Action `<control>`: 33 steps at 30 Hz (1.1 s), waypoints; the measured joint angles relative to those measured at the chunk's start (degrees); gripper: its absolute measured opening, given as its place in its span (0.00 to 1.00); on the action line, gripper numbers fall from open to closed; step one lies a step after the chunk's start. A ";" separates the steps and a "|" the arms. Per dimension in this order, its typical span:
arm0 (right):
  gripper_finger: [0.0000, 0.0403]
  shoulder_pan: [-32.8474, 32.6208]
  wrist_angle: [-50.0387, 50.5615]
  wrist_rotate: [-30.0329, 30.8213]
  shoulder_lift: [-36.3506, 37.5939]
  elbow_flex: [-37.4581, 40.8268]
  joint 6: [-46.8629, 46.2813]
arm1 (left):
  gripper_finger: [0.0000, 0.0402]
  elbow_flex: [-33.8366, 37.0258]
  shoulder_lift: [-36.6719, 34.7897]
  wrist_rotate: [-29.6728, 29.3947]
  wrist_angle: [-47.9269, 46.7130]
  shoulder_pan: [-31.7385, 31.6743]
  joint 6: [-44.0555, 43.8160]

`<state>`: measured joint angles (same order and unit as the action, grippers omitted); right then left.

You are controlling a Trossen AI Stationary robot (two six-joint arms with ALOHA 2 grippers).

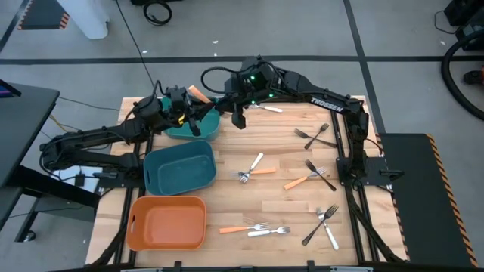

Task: Sort silverware by color (type)
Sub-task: Put the orange fork into the blue bin

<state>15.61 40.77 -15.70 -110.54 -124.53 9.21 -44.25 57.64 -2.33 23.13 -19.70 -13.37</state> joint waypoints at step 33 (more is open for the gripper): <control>0.24 3.94 15.93 -0.15 1.18 0.02 -0.04 | 0.13 -0.02 -14.73 13.50 -79.22 11.24 -6.78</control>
<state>19.55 56.71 -15.86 -109.36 -124.51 9.17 -44.27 42.91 11.17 -56.09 -8.47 -20.16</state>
